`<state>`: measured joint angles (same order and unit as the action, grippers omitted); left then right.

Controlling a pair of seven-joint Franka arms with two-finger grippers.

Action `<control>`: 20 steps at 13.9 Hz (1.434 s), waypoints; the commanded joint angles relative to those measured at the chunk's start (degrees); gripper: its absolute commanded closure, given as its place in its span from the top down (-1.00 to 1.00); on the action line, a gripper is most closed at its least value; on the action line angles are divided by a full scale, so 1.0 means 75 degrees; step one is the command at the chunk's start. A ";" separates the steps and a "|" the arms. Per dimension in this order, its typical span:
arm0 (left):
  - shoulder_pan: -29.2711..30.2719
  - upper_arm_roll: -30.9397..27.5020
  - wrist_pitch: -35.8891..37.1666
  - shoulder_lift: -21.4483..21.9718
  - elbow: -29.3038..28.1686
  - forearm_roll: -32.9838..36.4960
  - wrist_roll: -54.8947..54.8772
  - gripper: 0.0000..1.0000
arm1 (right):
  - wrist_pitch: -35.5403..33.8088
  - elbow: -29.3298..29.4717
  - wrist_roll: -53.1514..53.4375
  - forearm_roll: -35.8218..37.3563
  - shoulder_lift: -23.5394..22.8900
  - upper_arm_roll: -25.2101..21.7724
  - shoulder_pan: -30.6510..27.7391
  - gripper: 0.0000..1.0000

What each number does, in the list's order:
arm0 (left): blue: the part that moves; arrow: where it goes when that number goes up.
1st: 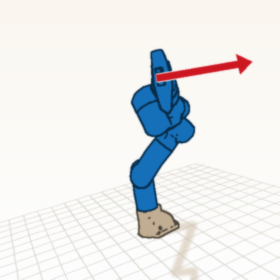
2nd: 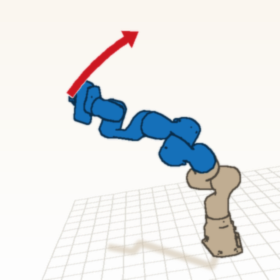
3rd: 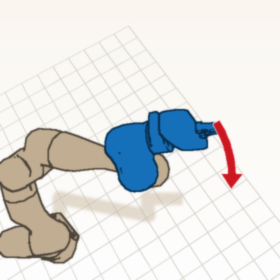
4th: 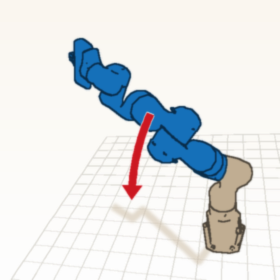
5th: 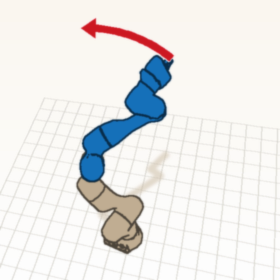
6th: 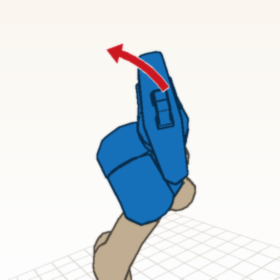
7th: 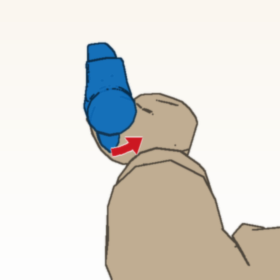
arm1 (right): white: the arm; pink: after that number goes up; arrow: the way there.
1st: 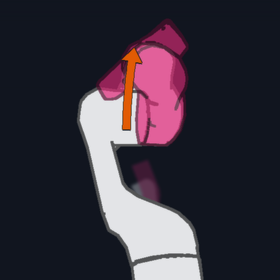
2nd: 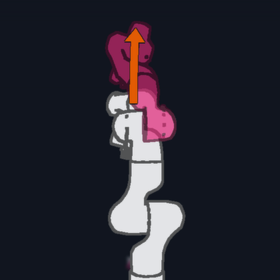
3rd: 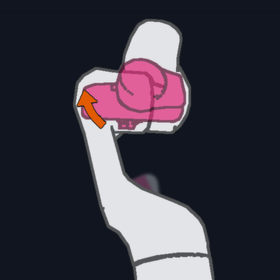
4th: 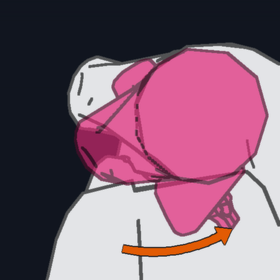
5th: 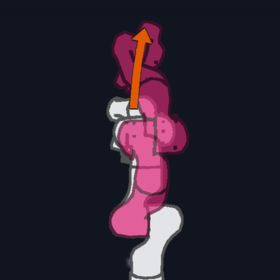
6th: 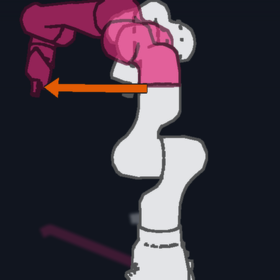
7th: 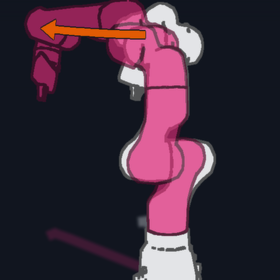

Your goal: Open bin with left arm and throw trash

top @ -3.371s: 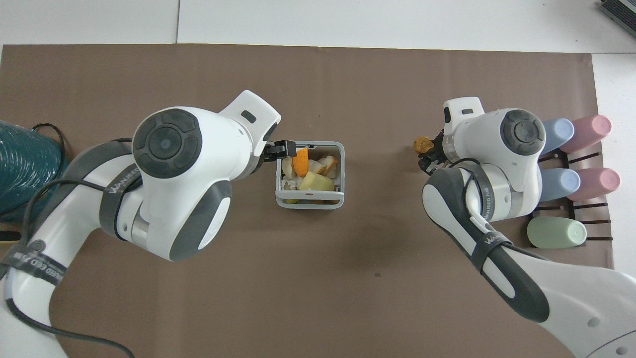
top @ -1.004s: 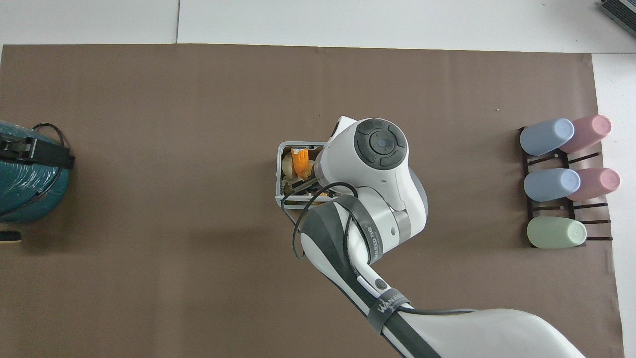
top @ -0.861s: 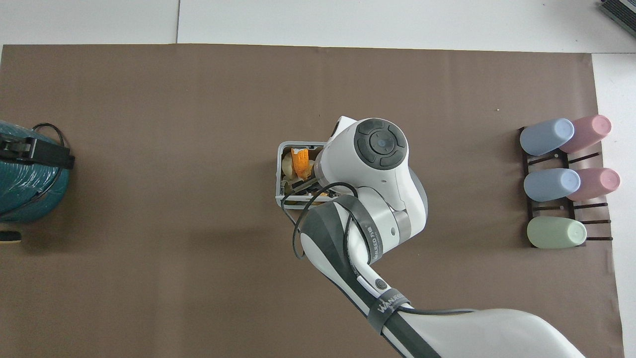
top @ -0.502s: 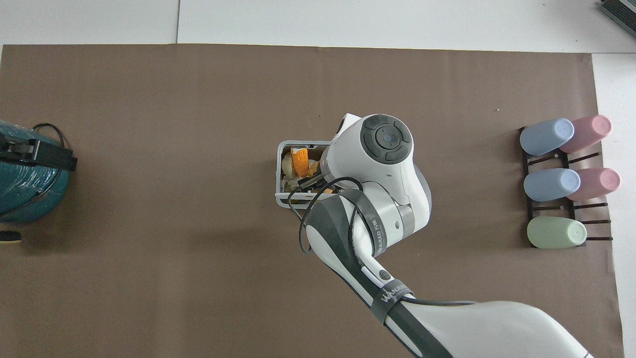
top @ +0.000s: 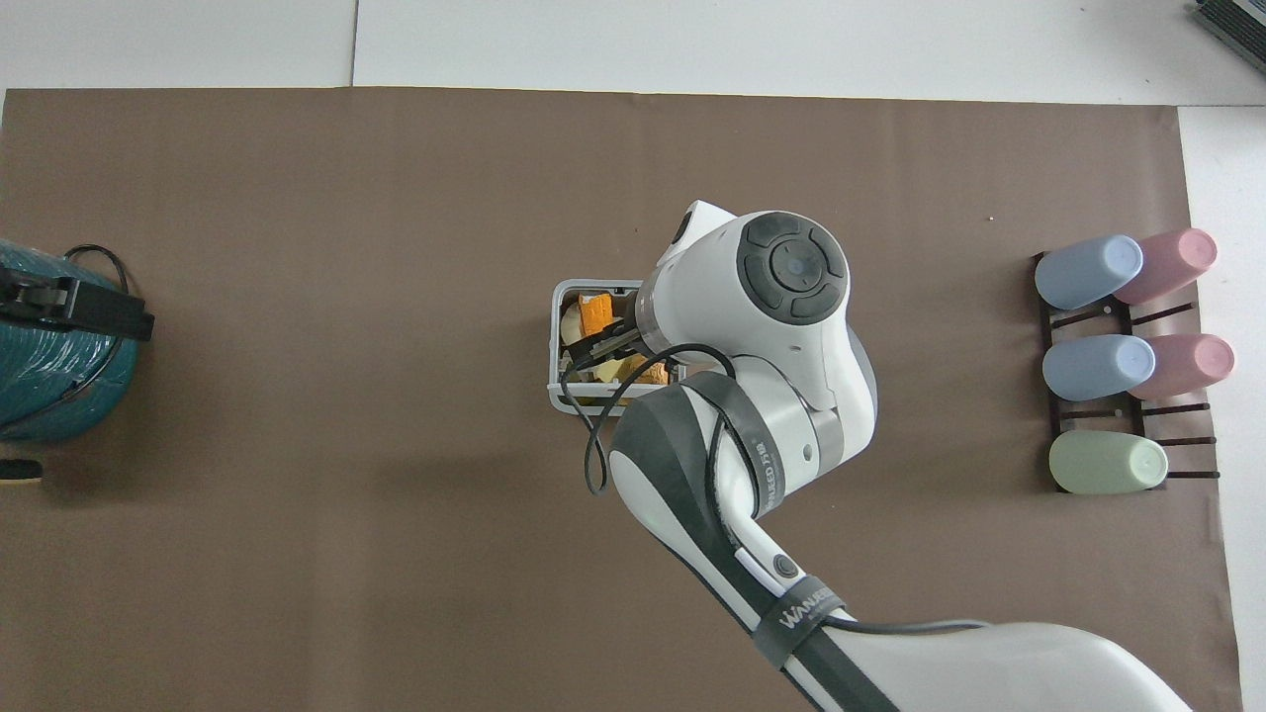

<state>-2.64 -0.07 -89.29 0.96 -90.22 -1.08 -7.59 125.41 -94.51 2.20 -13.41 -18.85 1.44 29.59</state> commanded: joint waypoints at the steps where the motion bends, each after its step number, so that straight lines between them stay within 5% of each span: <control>1: 0.0036 0.0021 0.0105 0.0060 -0.0029 0.0121 -0.0031 1.00 | -0.0022 0.0331 0.0175 -0.0111 0.0099 -0.0040 -0.0101 1.00; 6: 0.0036 0.0021 0.0104 0.0060 -0.0029 0.0121 -0.0031 1.00 | -0.0442 0.0438 0.0398 0.1445 0.0718 -0.0929 -0.0299 1.00; 20: 0.0047 0.0021 0.0116 0.0060 -0.0029 0.0121 -0.0031 1.00 | -0.3876 0.0426 0.0410 0.1530 0.2734 -0.1013 -0.3816 1.00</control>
<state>-2.63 -0.10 -89.24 0.96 -90.22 -1.08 -7.59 99.04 -90.63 3.96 -2.95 -1.15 -7.58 2.68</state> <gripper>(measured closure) 0.000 0.000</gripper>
